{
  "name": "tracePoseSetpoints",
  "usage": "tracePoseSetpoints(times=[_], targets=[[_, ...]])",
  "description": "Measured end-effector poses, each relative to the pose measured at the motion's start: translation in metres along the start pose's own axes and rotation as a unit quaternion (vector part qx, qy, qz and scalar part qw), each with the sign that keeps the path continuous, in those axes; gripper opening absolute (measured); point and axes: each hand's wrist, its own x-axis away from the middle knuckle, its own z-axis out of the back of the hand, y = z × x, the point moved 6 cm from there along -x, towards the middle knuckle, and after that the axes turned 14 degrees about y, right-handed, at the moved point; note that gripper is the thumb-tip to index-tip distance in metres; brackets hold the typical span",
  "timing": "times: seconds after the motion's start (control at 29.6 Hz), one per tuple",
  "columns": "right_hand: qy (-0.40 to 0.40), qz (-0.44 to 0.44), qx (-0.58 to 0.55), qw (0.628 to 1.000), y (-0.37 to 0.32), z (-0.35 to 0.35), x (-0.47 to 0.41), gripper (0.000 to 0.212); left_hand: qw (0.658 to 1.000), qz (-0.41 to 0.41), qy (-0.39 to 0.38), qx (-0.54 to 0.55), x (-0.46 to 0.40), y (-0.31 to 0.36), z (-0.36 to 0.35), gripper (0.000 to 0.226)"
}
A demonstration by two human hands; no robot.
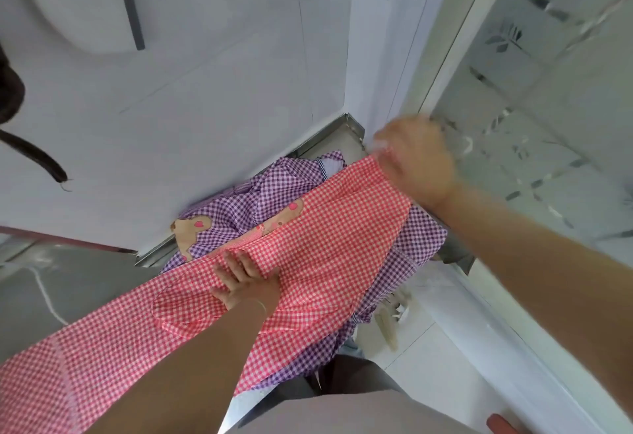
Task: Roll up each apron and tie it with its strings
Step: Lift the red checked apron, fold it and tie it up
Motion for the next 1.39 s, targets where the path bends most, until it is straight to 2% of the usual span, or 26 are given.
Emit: tracePoseSetpoints(times=[0.07, 0.17, 0.2, 0.27, 0.34, 0.41, 0.47, 0.54, 0.61, 0.64, 0.71, 0.78, 0.84, 0.88, 0.95, 1.01, 1.05, 1.12, 1.22, 1.39], targets=[[-0.155, 0.080, -0.064, 0.983, -0.056, -0.039, 0.055, 0.043, 1.000, -0.004, 0.000, 0.006, 0.000, 0.001, -0.001, 0.086], [-0.338, 0.193, -0.069, 0.918, -0.099, -0.086, 0.130, 0.063, 1.000, -0.004, 0.006, 0.009, 0.000, 0.002, -0.001, 0.087], [-0.377, 0.196, -0.057, 0.904, -0.092, -0.094, 0.142, 0.067, 1.000, -0.004, 0.009, 0.010, 0.001, 0.003, -0.001, 0.087], [-0.412, 0.115, -0.019, 0.904, -0.051, -0.110, 0.142, 0.082, 1.000, -0.006, 0.016, 0.010, 0.000, 0.002, -0.001, 0.086], [-0.398, -0.024, 0.046, 0.916, 0.009, -0.112, 0.130, 0.089, 0.999, -0.011, 0.025, 0.016, -0.001, 0.003, -0.001, 0.086], [-0.348, -0.193, 0.075, 0.914, 0.058, -0.103, 0.118, 0.075, 0.999, -0.011, 0.036, 0.017, -0.001, 0.004, 0.000, 0.085], [-0.250, -0.266, 0.062, 0.929, 0.063, -0.090, 0.109, 0.064, 0.999, -0.011, 0.033, 0.021, -0.002, 0.003, -0.002, 0.084], [-0.183, -0.221, 0.022, 0.958, 0.023, -0.081, 0.104, 0.058, 0.999, -0.012, 0.036, 0.026, -0.003, 0.002, -0.005, 0.084], [-0.177, -0.088, -0.064, 0.978, -0.048, -0.073, 0.112, 0.056, 0.998, -0.012, 0.052, 0.035, -0.001, 0.001, -0.006, 0.085], [-0.190, 0.004, -0.109, 0.976, -0.086, -0.072, 0.122, 0.054, 0.997, -0.015, 0.063, 0.039, 0.000, 0.003, -0.005, 0.086], [-0.241, 0.195, -0.161, 0.937, -0.160, -0.076, 0.161, 0.054, 0.997, -0.028, 0.061, 0.046, 0.000, -0.001, -0.006, 0.085], [-0.298, 0.282, -0.154, 0.899, -0.196, -0.086, 0.199, 0.062, 0.995, -0.055, 0.055, 0.069, 0.002, -0.006, -0.004, 0.081], [-0.340, 0.275, -0.120, 0.891, -0.206, -0.096, 0.216, 0.074, 0.981, -0.129, 0.103, 0.104, 0.011, -0.017, 0.006, 0.070], [-0.364, 0.259, -0.096, 0.889, -0.196, -0.099, 0.216, 0.079, 0.964, -0.192, 0.150, 0.109, 0.019, -0.016, 0.014, 0.063], [-0.371, 0.238, -0.062, 0.896, -0.193, -0.095, 0.215, 0.083, 0.906, -0.345, 0.228, 0.083, 0.048, -0.028, 0.019, 0.049], [-0.356, 0.251, -0.042, 0.899, -0.192, -0.088, 0.218, 0.080, 0.848, -0.468, 0.243, 0.045, 0.072, -0.040, 0.005, 0.044], [-0.338, 0.264, -0.039, 0.902, -0.196, -0.084, 0.220, 0.079, 0.838, -0.498, 0.223, 0.023, 0.080, -0.051, -0.006, 0.047], [-0.327, 0.272, -0.026, 0.905, -0.193, -0.080, 0.223, 0.076, 0.851, -0.499, 0.162, -0.026, 0.083, -0.066, -0.028, 0.068], [-0.329, 0.197, 0.007, 0.924, -0.190, -0.079, 0.216, 0.075, 0.880, -0.457, 0.099, -0.079, 0.087, -0.079, -0.046, 0.099], [-0.375, 0.114, 0.041, 0.919, -0.193, -0.081, 0.202, 0.056, 0.914, -0.389, 0.083, -0.077, 0.087, -0.081, -0.046, 0.095]])
